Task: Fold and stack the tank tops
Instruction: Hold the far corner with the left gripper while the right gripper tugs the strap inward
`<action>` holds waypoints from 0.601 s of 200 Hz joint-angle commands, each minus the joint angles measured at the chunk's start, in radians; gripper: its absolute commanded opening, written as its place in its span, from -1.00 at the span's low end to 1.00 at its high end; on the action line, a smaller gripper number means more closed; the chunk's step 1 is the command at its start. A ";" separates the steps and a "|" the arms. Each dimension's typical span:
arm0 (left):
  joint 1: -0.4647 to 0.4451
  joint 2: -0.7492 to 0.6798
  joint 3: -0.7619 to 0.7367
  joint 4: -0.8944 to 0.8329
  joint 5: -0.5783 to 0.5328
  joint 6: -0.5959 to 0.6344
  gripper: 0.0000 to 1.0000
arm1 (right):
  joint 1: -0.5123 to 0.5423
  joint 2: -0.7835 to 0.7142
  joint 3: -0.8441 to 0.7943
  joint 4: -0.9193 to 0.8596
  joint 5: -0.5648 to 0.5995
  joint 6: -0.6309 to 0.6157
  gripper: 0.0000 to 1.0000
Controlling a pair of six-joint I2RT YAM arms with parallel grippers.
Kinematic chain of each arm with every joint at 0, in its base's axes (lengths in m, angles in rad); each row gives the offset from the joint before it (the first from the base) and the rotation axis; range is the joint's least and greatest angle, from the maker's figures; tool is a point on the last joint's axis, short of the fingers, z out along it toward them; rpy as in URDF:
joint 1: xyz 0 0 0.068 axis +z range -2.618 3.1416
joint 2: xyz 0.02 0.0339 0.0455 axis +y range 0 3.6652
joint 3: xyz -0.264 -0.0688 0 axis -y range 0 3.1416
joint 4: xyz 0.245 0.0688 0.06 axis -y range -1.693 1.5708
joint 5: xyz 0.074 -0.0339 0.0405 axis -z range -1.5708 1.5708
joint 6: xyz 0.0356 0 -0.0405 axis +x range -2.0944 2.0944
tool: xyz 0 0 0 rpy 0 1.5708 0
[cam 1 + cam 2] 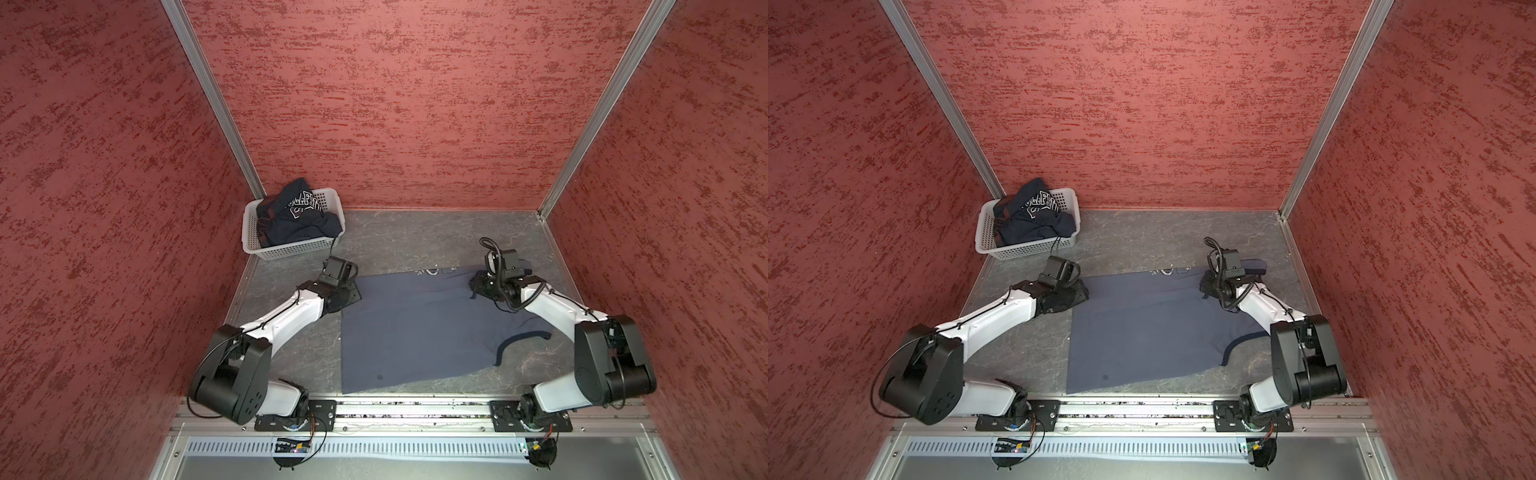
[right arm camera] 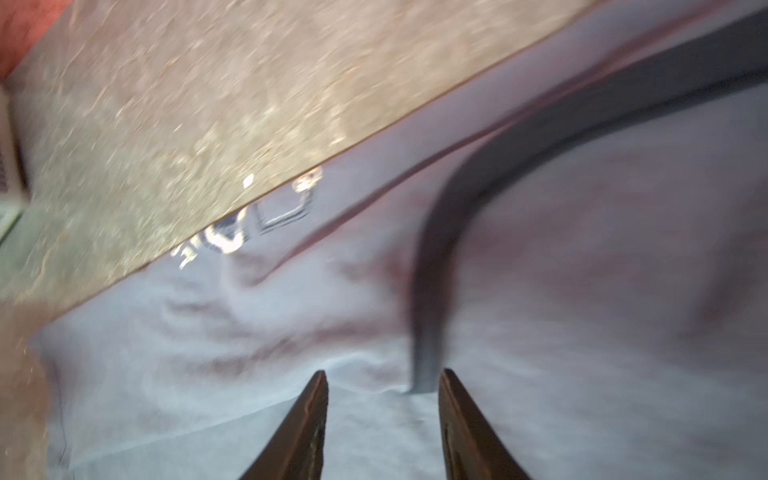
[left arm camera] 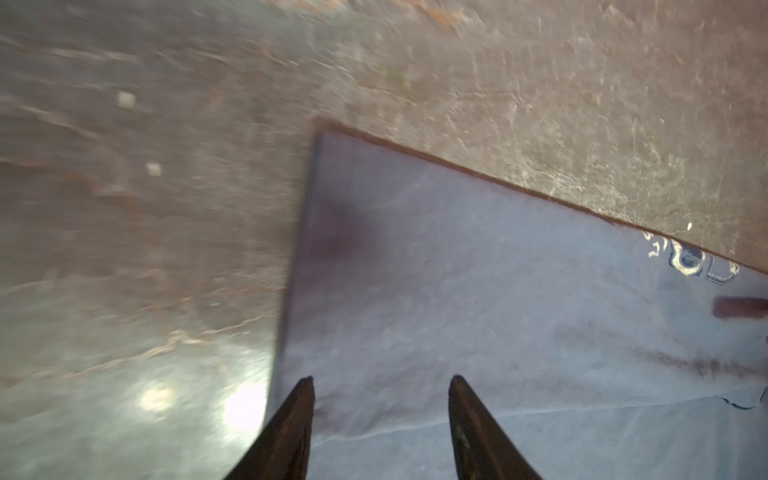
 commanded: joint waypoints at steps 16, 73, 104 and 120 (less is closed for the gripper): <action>-0.007 0.159 0.058 0.035 0.034 -0.002 0.09 | 0.062 0.104 0.047 0.063 -0.008 -0.004 -0.07; -0.002 0.312 0.093 0.080 0.014 -0.006 0.10 | 0.021 0.251 0.058 0.022 0.086 -0.045 0.21; 0.026 0.395 0.152 0.106 0.019 0.000 0.10 | -0.046 0.300 0.093 0.038 0.071 -0.040 0.21; 0.042 0.439 0.219 0.113 0.022 0.018 0.12 | -0.058 0.345 0.145 0.055 0.048 -0.046 0.21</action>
